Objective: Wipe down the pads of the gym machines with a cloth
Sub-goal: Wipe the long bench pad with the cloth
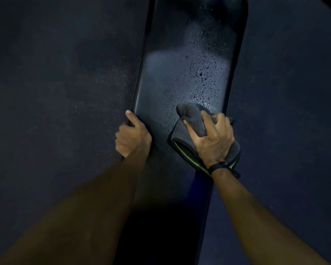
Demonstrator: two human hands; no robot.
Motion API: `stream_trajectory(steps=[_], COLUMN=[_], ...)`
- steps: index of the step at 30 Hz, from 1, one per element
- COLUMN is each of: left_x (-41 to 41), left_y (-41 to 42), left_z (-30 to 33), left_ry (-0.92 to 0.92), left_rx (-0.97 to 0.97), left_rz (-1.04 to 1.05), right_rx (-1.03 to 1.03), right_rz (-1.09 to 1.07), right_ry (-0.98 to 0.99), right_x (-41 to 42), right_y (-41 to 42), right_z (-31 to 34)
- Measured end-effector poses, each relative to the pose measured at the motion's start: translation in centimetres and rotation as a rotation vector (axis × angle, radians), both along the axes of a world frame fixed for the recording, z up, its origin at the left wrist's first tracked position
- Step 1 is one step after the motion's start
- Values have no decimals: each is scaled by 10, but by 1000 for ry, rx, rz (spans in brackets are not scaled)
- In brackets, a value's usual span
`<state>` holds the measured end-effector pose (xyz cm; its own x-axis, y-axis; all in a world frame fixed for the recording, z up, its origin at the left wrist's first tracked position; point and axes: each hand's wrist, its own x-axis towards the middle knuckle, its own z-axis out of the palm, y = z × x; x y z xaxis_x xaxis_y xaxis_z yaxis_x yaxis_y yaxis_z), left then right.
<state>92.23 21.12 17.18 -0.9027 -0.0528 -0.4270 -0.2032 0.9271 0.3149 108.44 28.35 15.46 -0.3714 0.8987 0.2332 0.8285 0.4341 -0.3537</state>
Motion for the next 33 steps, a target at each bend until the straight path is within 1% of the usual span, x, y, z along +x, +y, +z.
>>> stream_trajectory(steps=[4, 7, 11, 16, 22, 26, 31, 33], left_x=[-5, 1, -2, -5, -3, -3, -1, -2], left_y=[4, 0, 5, 3, -2, -8, -15, -18], left_z=[3, 5, 6, 9, 11, 2, 3, 4], left_ry=[1, 51, 53, -42, -66, -21, -22, -34], left_rx=[-19, -34, -48, -101, -82, 3, 86, 157], left_rz=[-23, 1, 10, -61, -74, -82, -86, -95], right_rx=[-1, -15, -22, -6, 21, 69, 90, 109], right_rz=[-27, -15, -22, -20, -11, -4, -10, -16], right_ry=[-22, -28, -43, -48, -20, -12, -9, -7], right_x=[-4, -1, -3, -3, -1, 0, 0, 0], right_y=[2, -2, 0, -1, -2, -3, -4, -5], right_z=[3, 0, 2, -1, -2, -4, -7, -7])
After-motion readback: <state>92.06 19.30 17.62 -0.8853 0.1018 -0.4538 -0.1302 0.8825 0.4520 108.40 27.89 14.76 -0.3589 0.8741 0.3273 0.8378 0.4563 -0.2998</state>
